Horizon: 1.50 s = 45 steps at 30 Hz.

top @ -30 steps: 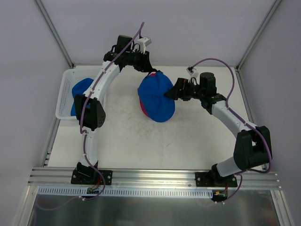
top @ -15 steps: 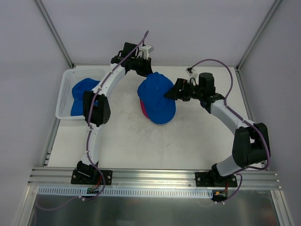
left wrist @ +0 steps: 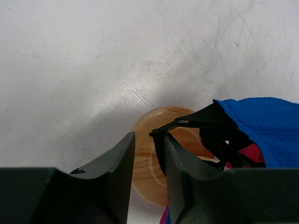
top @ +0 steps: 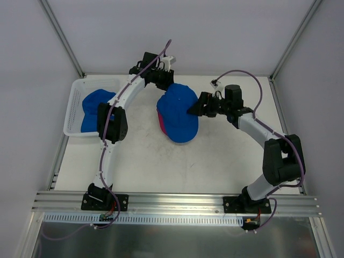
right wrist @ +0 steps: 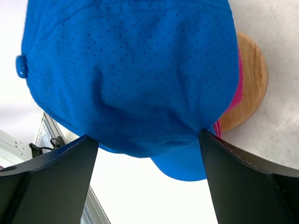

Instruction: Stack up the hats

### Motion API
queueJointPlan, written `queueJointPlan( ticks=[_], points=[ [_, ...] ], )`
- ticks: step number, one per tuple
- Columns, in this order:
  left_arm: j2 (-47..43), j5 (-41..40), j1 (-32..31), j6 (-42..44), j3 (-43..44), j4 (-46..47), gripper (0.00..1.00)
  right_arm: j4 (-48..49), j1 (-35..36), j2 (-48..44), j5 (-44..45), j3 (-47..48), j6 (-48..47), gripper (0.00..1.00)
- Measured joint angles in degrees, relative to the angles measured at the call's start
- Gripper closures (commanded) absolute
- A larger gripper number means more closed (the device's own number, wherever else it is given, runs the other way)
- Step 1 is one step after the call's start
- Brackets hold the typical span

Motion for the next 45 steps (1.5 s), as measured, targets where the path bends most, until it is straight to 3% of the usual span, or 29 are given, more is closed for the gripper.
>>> queueJointPlan(
  ticks=[7,17,22,29,34,39,45],
  points=[
    [-0.3,-0.1,0.0,-0.2,-0.2,0.2,0.38,0.3,-0.1,-1.9,-0.9,-2.8,-1.0,0.06],
    [-9.4,-0.5,0.2,-1.3,-0.3,0.3,0.26,0.5,-0.2,-9.4,-2.1,-4.3,-1.2,0.02],
    [-16.6,1.5,0.2,-1.5,-1.7,0.7,0.25,0.4,-0.4,-11.3,-2.2,-4.6,-1.2,0.0],
    [-22.7,5.5,2.9,-4.1,-8.0,1.2,0.33,-1.3,-1.2,-12.4,-1.7,-4.6,-1.9,0.0],
    [-28.1,6.3,14.0,-5.5,-17.4,-0.6,0.32,-8.9,-1.3,-13.8,1.7,-1.8,-6.1,0.0],
    [-37.4,-0.1,26.4,0.4,-25.3,-5.9,0.32,-15.4,-1.5,-16.3,6.4,1.3,-12.2,0.01],
    [-43.5,-8.3,30.9,7.4,-32.5,-8.9,0.38,-20.7,-1.7,-16.9,9.0,2.5,-16.6,0.0]
  ],
)
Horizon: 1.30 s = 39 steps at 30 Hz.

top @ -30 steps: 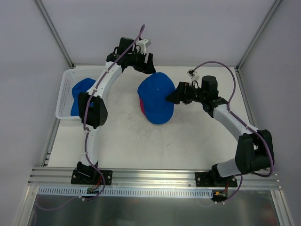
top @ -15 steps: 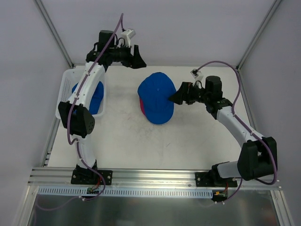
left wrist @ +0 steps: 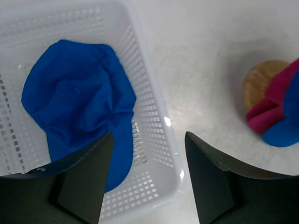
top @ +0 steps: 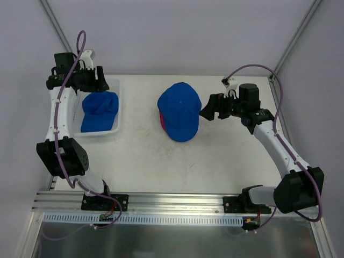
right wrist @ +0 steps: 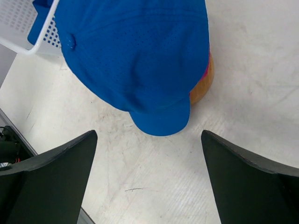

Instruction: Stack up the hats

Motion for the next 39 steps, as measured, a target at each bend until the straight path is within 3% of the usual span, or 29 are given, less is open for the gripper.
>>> queueJointPlan(
  ticks=[8,14,17,20,24,29,33,39],
  points=[
    [14.4,-9.2,1.1,3.2,-1.2,-0.7,0.41,-2.2,-0.5,1.6,0.8,0.3,-1.2,0.01],
    [25.9,-13.0,1.1,5.0,3.8,-1.4,0.46,-2.7,-0.8,3.0,0.8,0.9,-1.3,0.0],
    [29.0,-14.5,1.1,6.2,5.8,-1.1,0.58,-2.8,-0.9,3.3,0.7,1.1,-1.3,0.0],
    [30.8,-15.8,1.1,7.2,6.8,-1.1,0.77,-2.8,-0.9,3.3,0.7,1.5,-1.3,0.01],
    [30.9,-16.1,1.1,8.2,7.3,-1.1,0.99,-2.8,-0.9,3.3,0.3,1.8,-1.3,0.01],
    [28.6,-14.0,1.1,8.5,7.7,-1.2,1.0,-2.8,-0.9,3.2,-0.4,1.9,-1.3,0.0],
    [19.9,-9.7,1.6,4.8,8.3,-2.5,1.0,-2.8,-0.9,2.9,-1.2,2.0,-1.3,0.01],
    [5.5,1.7,4.2,-5.2,19.5,-1.3,1.0,-2.8,-1.0,2.7,-3.3,3.6,-0.9,0.01]
  ],
)
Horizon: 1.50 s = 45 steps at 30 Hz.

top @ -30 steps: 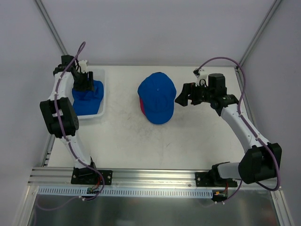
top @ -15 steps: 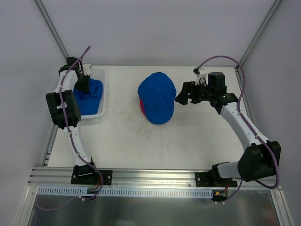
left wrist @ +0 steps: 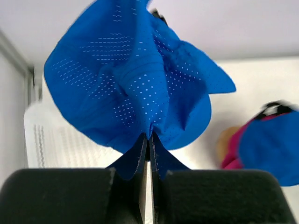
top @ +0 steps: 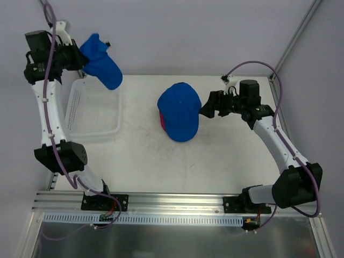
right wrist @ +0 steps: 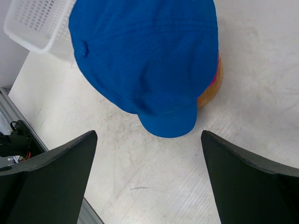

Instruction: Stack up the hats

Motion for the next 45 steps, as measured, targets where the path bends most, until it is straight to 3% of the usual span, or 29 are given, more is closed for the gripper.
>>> queueJointPlan(
  ticks=[7,13,20,24,37,45],
  points=[
    [-7.2,12.0,-0.2,-8.9,8.7,1.7,1.0,0.6,0.0,-0.8,-2.6,0.5,0.3,0.01],
    [-8.7,17.1,-4.5,-9.9,6.2,0.7,1.0,0.7,0.0,-2.4,-3.9,0.5,0.3,0.0],
    [-13.3,17.1,-18.1,-7.9,-5.1,0.2,1.0,0.9,0.0,-5.2,-3.9,-1.0,-0.1,0.0],
    [-13.0,16.9,-23.9,-8.2,-7.2,0.3,1.0,0.9,0.0,-7.0,-3.7,-2.1,-0.5,0.0],
    [-1.8,13.4,-35.6,-10.8,-1.7,1.2,1.0,0.8,-0.5,-8.4,-3.3,-3.1,-0.9,0.01],
    [1.8,7.9,-37.8,-13.6,3.0,1.7,1.0,0.8,-0.7,-8.5,-3.3,-3.2,-0.9,0.01]
  ],
)
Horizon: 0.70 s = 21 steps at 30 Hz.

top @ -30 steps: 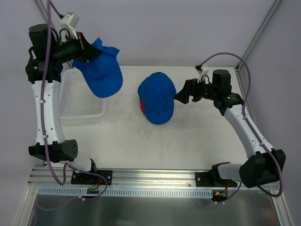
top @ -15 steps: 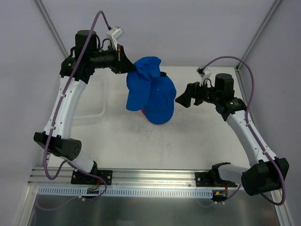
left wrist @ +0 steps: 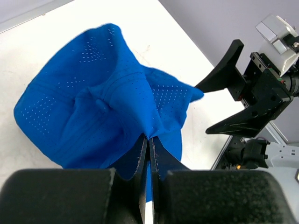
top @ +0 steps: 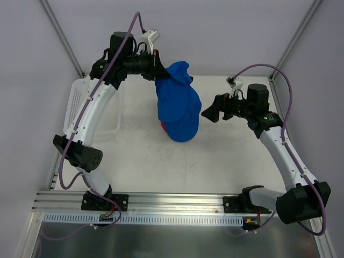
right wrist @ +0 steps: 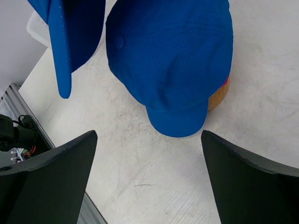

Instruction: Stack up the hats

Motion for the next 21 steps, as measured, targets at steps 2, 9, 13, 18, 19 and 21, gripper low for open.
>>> queueJointPlan(
  ticks=[2,9,13,18,19,21],
  points=[
    [0.0,-0.9,-0.3,-1.2,0.2,0.3,1.0,0.0,-0.1,0.0,0.0,0.0,0.0,0.0],
    [-0.4,-8.9,-5.2,-5.6,-2.3,0.9,1.0,0.0,-0.4,0.0,0.0,0.0,-0.2,0.01],
    [-0.5,-17.9,-10.6,-6.4,-5.4,0.6,1.0,0.1,-0.4,0.0,0.0,-0.1,-0.2,0.01],
    [-0.4,-25.0,-14.1,-6.9,-5.8,0.3,1.0,-0.3,-0.7,0.0,0.0,-1.0,-0.2,0.01],
    [-0.4,-26.1,-14.2,-6.9,-5.8,0.4,1.0,-0.3,-0.8,0.0,0.0,-1.1,-0.2,0.0],
    [-0.4,-28.6,-14.1,-7.3,-5.7,0.3,1.0,-0.3,-0.9,0.0,0.0,-1.1,-0.2,0.01]
  ],
)
